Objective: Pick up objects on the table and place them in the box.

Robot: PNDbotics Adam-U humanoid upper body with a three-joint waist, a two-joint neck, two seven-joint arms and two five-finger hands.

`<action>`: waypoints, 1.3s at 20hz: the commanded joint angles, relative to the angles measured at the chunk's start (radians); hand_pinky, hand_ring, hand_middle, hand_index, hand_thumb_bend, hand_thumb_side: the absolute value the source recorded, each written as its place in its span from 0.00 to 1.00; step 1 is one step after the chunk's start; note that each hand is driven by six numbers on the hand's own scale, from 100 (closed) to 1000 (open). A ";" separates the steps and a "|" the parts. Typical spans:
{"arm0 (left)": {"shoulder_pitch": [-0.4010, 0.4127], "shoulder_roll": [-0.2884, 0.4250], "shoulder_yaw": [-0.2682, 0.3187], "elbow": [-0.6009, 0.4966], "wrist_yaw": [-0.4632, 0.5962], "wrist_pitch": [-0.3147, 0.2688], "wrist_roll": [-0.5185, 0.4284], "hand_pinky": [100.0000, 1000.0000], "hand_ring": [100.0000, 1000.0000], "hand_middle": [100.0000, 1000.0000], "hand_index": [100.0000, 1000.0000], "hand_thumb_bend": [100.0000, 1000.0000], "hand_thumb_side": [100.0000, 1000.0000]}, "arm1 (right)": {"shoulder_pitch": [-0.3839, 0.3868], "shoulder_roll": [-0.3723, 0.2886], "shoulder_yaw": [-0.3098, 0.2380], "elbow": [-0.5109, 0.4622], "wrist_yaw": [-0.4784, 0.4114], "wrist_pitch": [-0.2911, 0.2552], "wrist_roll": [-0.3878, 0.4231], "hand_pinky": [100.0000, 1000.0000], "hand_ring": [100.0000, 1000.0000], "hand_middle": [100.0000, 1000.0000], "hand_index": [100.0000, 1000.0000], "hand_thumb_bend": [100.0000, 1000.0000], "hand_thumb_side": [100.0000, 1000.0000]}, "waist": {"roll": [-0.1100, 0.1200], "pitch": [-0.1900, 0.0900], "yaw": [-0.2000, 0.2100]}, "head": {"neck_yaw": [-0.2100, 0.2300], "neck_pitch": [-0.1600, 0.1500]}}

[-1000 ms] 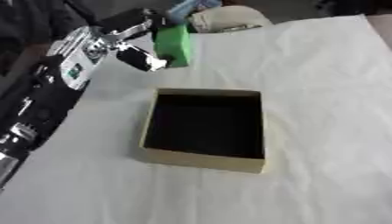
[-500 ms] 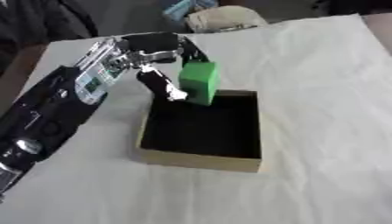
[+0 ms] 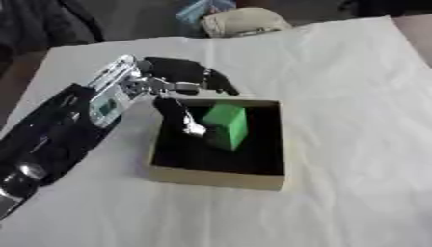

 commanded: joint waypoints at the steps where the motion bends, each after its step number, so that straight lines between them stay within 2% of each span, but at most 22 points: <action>1: 0.006 0.055 0.030 -0.060 -0.027 -0.004 0.020 0.90 0.86 0.89 0.99 0.62 0.78 | -0.003 -0.013 -0.011 -0.013 -0.009 -0.002 -0.005 0.79 0.87 0.76 0.88 0.00 0.62 | -0.007 -0.013 0.005 | -0.001 -0.012; 2: 0.018 0.065 0.038 -0.080 -0.024 0.000 0.032 0.89 0.85 0.88 0.98 0.61 0.78 | -0.004 -0.012 -0.011 -0.013 -0.009 -0.001 -0.005 0.79 0.87 0.76 0.88 0.00 0.62 | -0.008 -0.013 0.008 | -0.001 -0.012; 4: 0.049 0.085 0.066 -0.126 -0.004 0.011 0.060 0.86 0.81 0.83 0.96 0.52 0.76 | -0.004 -0.011 -0.013 -0.013 -0.008 -0.001 -0.007 0.79 0.87 0.76 0.88 0.00 0.62 | -0.009 -0.012 0.016 | -0.002 -0.012; 6: 0.080 0.104 0.089 -0.177 0.023 0.029 0.090 0.86 0.81 0.83 0.96 0.52 0.76 | -0.005 -0.010 -0.014 -0.013 -0.008 0.000 -0.007 0.79 0.87 0.76 0.88 0.00 0.62 | -0.009 -0.011 0.019 | -0.002 -0.013; 7: 0.094 0.106 0.097 -0.201 0.035 0.042 0.104 0.82 0.75 0.75 0.93 0.27 0.70 | -0.005 -0.009 -0.015 -0.013 -0.008 0.000 -0.008 0.79 0.87 0.76 0.88 0.00 0.62 | -0.011 -0.009 0.025 | -0.004 -0.014; 8: 0.115 0.093 0.115 -0.227 0.049 0.057 0.119 0.81 0.74 0.73 0.92 0.23 0.71 | -0.005 -0.007 -0.018 -0.013 -0.007 -0.001 -0.011 0.79 0.87 0.76 0.88 0.00 0.62 | -0.015 -0.006 0.039 | -0.011 -0.015; 11: 0.194 0.047 0.191 -0.309 0.098 0.107 0.169 0.79 0.71 0.69 0.91 0.03 0.75 | -0.006 -0.004 -0.025 -0.016 -0.005 -0.001 -0.018 0.79 0.87 0.76 0.88 0.00 0.62 | -0.018 -0.002 0.061 | -0.024 -0.020; 18: 0.379 -0.114 0.353 -0.413 0.212 0.219 0.284 0.75 0.66 0.64 0.92 0.00 0.81 | -0.011 -0.001 -0.024 -0.018 -0.003 0.000 -0.019 0.79 0.87 0.76 0.88 0.00 0.62 | -0.024 0.003 0.072 | -0.029 -0.023; 22: 0.490 -0.220 0.395 -0.427 0.281 0.263 0.352 0.73 0.64 0.61 0.92 0.00 0.81 | -0.014 -0.003 -0.021 -0.019 -0.002 0.000 -0.016 0.79 0.87 0.76 0.88 0.00 0.61 | -0.024 0.001 0.070 | -0.030 -0.019; 26: 0.557 -0.284 0.413 -0.402 0.350 0.281 0.421 0.72 0.63 0.60 0.91 0.00 0.80 | -0.017 -0.003 -0.018 -0.019 0.003 -0.001 -0.012 0.79 0.87 0.76 0.88 0.00 0.60 | -0.026 0.002 0.067 | -0.029 -0.015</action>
